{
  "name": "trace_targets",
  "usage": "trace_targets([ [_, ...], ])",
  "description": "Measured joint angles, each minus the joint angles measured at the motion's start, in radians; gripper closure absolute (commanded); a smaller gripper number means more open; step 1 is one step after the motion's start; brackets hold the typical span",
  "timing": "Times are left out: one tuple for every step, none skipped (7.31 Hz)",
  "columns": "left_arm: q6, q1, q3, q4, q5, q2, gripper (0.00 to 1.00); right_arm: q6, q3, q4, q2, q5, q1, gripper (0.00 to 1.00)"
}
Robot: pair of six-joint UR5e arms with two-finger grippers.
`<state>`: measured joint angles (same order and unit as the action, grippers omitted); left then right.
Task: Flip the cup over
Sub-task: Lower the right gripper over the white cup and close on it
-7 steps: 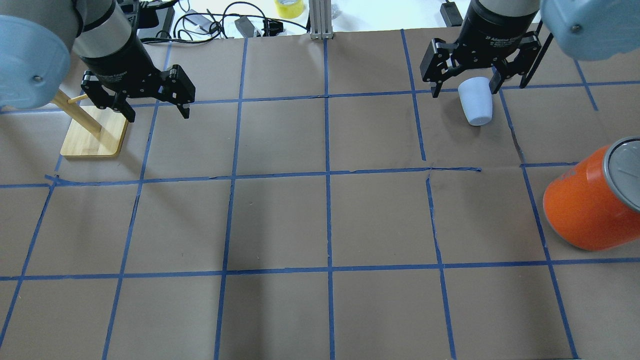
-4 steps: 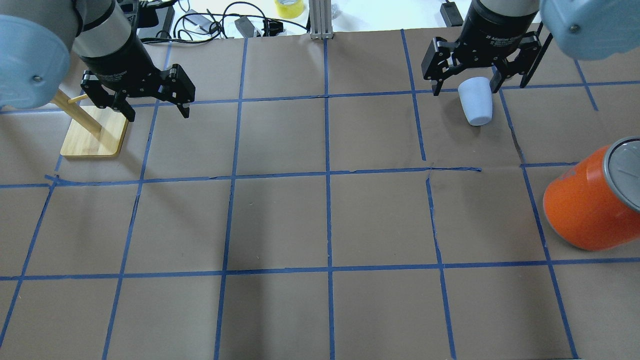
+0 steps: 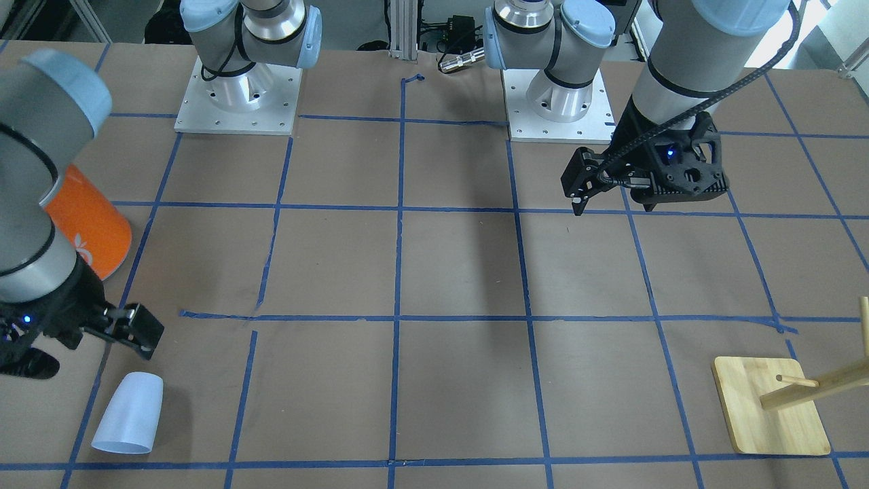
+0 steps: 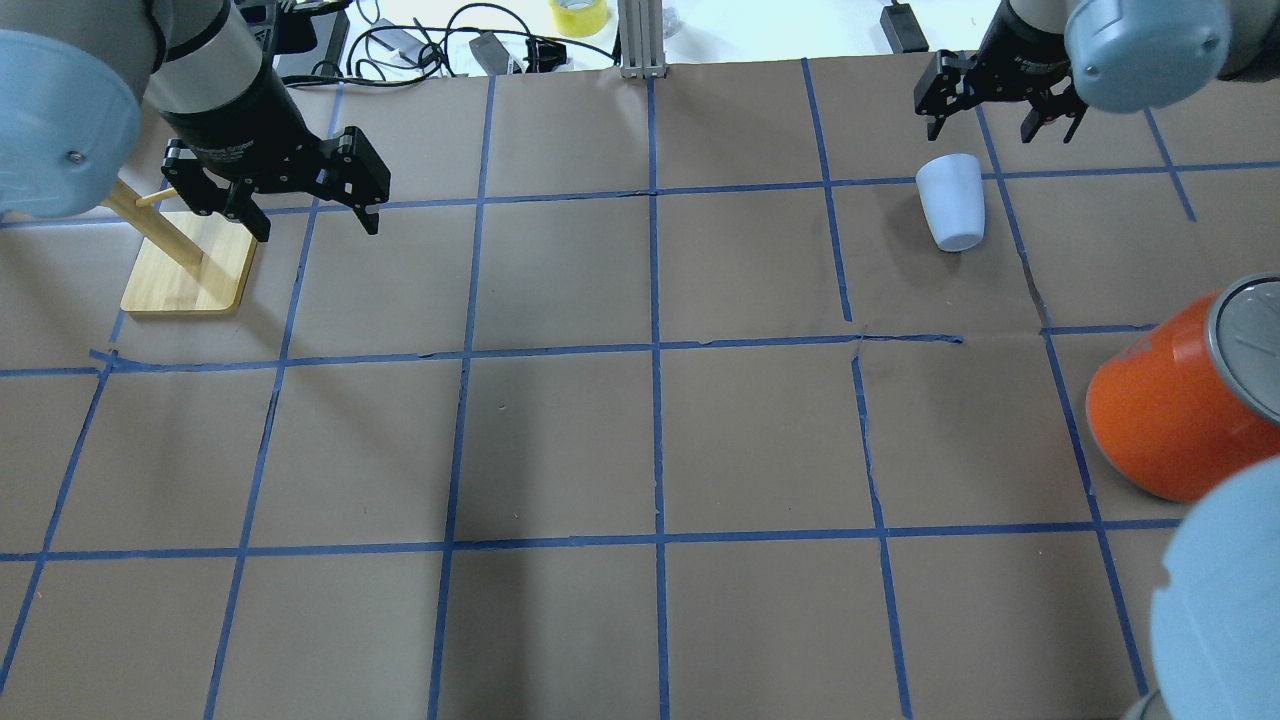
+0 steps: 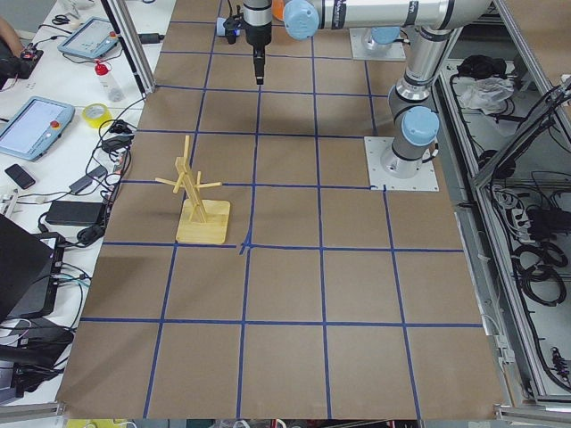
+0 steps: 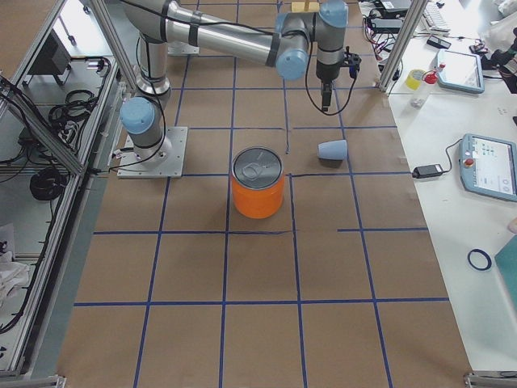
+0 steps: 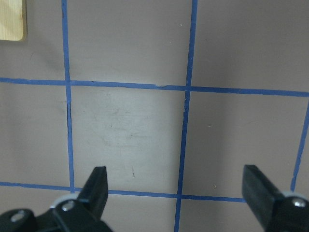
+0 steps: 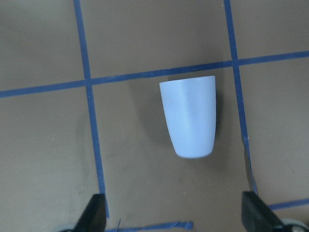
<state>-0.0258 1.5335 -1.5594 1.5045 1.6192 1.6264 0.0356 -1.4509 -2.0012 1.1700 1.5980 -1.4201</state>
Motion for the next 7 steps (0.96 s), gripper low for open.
trace_targets([
  [0.001, -0.001, -0.001, -0.001, 0.000, 0.001, 0.00, 0.018, 0.001, -0.075, -0.069, 0.000, 0.007, 0.00],
  [0.001, -0.002, -0.004, -0.002, 0.000, 0.003, 0.00, 0.030, 0.001, -0.123, -0.120, 0.000, 0.011, 0.00],
  [0.001, -0.002, -0.011, -0.011, 0.000, 0.004, 0.00, 0.043, 0.002, -0.165, -0.157, 0.004, 0.012, 0.00],
  [0.000, -0.003, -0.025, -0.029, -0.001, 0.003, 0.00, 0.060, 0.002, -0.197, -0.181, 0.017, 0.013, 0.00],
  [0.000, -0.003, -0.042, -0.048, -0.001, 0.001, 0.00, 0.082, 0.001, -0.212, -0.200, 0.037, 0.015, 0.00],
  [0.000, -0.002, -0.053, -0.069, 0.000, 0.000, 0.00, 0.107, -0.001, -0.232, -0.220, 0.049, 0.019, 0.00],
  [0.000, -0.002, -0.057, -0.079, 0.001, -0.001, 0.00, 0.120, -0.002, -0.261, -0.237, 0.054, 0.022, 0.00],
])
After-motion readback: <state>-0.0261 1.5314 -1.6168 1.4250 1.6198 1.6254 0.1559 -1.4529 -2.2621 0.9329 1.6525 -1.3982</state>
